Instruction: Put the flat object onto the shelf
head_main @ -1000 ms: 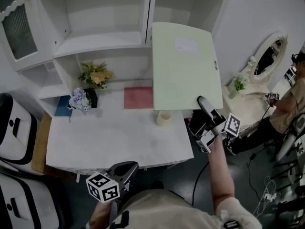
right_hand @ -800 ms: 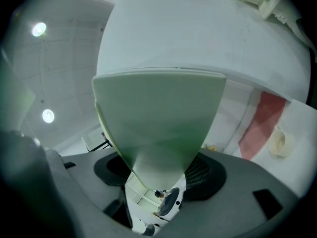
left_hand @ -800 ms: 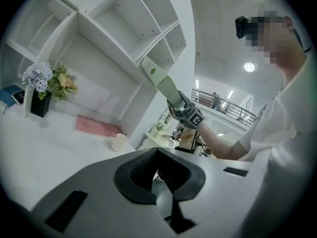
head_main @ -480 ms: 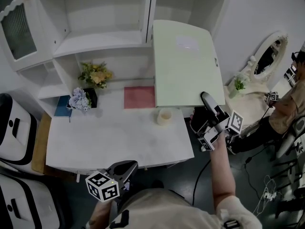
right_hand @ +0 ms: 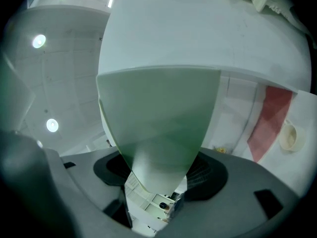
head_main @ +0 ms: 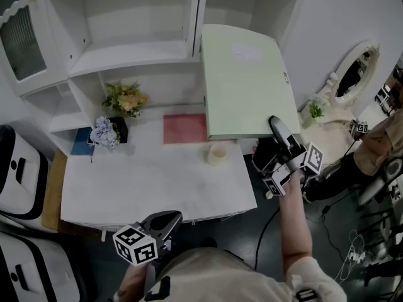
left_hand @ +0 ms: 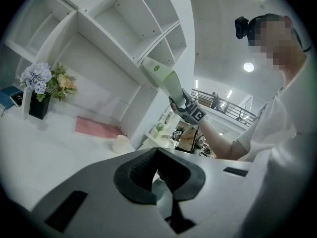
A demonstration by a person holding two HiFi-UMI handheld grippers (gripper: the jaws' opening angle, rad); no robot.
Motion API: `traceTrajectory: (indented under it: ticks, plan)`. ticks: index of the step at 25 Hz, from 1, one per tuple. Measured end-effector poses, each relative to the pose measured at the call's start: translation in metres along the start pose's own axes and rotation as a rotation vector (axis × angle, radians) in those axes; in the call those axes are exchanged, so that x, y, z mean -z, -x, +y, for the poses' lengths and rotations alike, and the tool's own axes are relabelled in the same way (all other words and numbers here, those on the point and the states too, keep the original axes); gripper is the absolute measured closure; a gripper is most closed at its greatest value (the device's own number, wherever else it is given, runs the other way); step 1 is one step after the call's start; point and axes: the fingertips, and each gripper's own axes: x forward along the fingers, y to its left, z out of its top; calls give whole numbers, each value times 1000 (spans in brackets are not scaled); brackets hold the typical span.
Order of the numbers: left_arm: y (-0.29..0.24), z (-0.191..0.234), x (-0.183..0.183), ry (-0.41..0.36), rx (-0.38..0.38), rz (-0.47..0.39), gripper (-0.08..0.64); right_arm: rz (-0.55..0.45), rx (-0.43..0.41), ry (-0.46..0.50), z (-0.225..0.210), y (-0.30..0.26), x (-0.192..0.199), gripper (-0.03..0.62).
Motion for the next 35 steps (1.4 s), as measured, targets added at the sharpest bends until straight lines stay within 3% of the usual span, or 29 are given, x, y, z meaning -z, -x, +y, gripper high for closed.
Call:
traceTrajectory:
  ticks: [17,35]
  plan:
    - [-5,8,-5,5,5,16,546,-78,-108,4,22,-12,-21,276]
    - [-4,8,-11,4,16,4,546,-76,-212,144,72,-33,-29,261]
